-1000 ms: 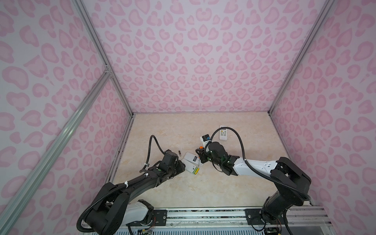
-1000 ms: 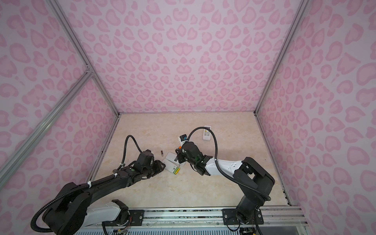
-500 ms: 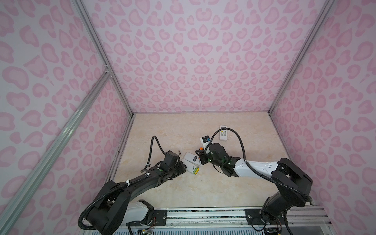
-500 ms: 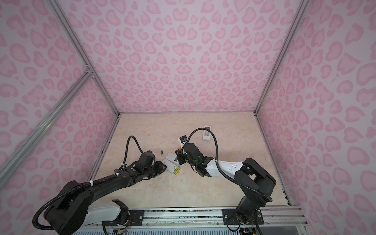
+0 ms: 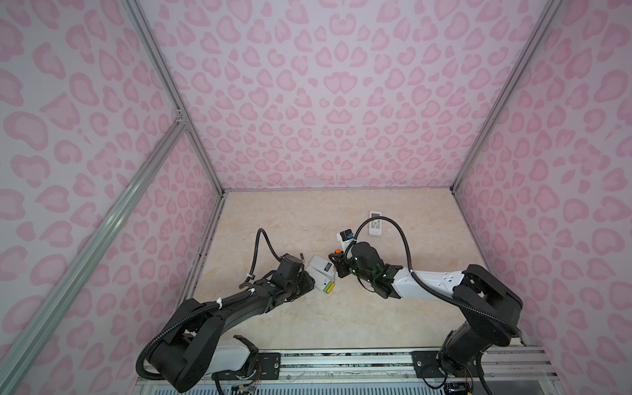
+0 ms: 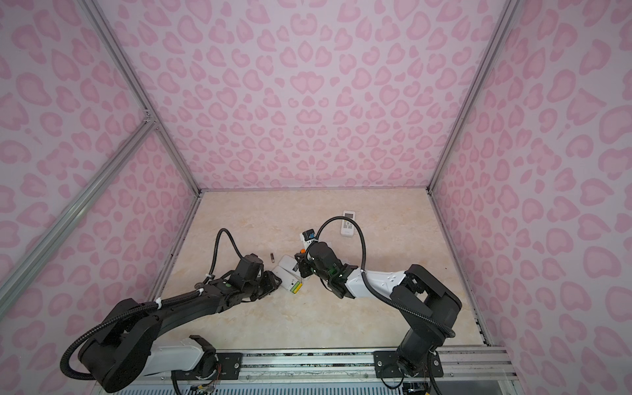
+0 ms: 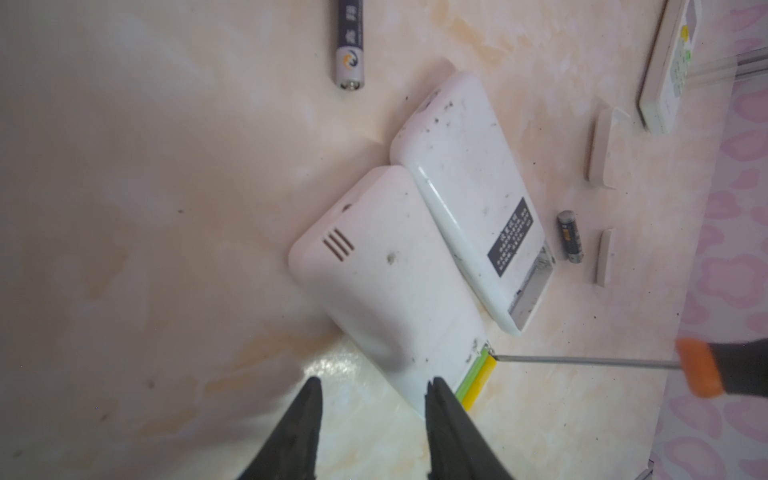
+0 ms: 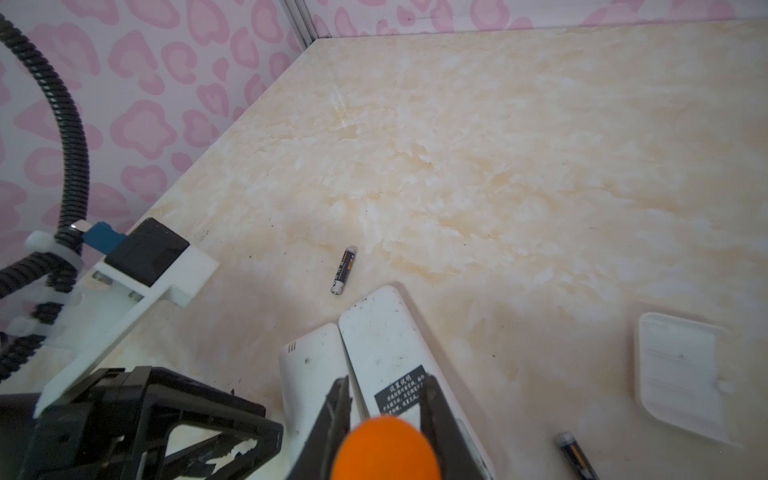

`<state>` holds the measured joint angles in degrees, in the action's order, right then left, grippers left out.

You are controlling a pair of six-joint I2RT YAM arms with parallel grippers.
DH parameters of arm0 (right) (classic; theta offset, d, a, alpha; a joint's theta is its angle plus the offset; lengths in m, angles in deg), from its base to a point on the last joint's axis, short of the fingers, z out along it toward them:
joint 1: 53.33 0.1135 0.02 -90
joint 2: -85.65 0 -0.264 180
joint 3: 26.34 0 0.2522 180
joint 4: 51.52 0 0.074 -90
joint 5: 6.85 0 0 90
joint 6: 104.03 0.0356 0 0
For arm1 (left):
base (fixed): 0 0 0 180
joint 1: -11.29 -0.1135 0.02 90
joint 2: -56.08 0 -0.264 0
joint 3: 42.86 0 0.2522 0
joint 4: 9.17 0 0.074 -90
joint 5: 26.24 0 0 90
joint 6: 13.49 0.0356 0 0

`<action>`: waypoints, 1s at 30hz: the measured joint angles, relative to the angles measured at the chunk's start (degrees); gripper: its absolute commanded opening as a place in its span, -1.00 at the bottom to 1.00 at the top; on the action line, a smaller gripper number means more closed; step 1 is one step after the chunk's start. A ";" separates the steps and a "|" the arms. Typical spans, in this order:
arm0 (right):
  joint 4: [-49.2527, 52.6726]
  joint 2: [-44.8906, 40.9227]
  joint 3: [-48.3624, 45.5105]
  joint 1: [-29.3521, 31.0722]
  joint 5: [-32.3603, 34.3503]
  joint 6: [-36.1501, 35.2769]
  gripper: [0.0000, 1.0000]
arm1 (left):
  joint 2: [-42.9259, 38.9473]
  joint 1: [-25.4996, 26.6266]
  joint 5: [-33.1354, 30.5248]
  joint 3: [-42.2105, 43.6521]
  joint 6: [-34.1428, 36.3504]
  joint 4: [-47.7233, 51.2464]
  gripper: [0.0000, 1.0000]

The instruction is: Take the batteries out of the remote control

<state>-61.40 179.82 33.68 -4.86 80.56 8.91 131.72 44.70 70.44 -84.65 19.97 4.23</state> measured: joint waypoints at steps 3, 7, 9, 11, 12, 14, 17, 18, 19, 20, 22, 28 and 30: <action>-0.42 0.11 -0.11 0.02 -0.02 0.02 -1.00 | 0.92 0.48 0.00 -0.42 -0.74 -0.68 -0.13; -0.46 0.11 -0.15 0.46 0.81 0.02 -1.00 | 2.51 1.51 -0.02 -0.92 -2.21 -1.05 -0.15; -0.35 0.11 -0.07 0.79 1.40 0.00 -1.00 | 3.37 1.99 0.00 -1.20 -3.04 -1.36 -0.16; -0.24 0.11 0.00 0.94 1.68 0.00 -1.00 | 4.31 2.40 -0.02 -1.44 -3.63 -1.51 -0.17; -0.17 0.11 0.02 0.98 1.68 0.02 -1.00 | 4.79 2.60 -0.04 -1.55 -3.93 -1.95 -0.18; -0.13 0.11 0.02 1.03 1.70 0.44 -1.00 | 5.73 2.73 0.04 -1.81 -4.94 -3.08 -0.18; 0.42 0.11 0.17 1.07 1.46 1.60 -1.00 | 6.86 2.91 0.31 -2.03 -5.64 -4.68 -0.19; 0.83 0.11 0.24 1.14 1.46 2.01 -1.00 | 7.15 3.02 0.22 -2.08 -6.05 -5.20 -0.19; 0.87 0.13 0.24 1.18 1.36 2.47 -1.00 | 7.43 3.10 0.17 -2.08 -6.36 -5.75 -0.20; 0.87 0.22 0.24 1.22 1.25 3.04 -1.00 | 7.63 3.15 0.15 -2.14 -6.36 -6.03 -0.20; 1.05 0.37 0.35 1.25 0.98 4.04 -1.00 | 8.04 3.39 0.11 -2.19 -6.71 -6.69 -0.20; 1.25 0.52 0.44 1.25 0.00 7.10 -1.00 | 8.35 3.96 -0.70 -2.10 -7.89 -7.45 -0.24; 1.27 0.52 0.48 1.25 -0.24 7.96 -1.00 | 8.35 4.09 -0.94 -1.95 -7.93 -7.72 -0.25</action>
<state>-60.13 180.34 34.16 -3.61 80.32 16.86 140.06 48.79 69.50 -86.59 12.04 -3.48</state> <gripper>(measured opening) 0.213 0.376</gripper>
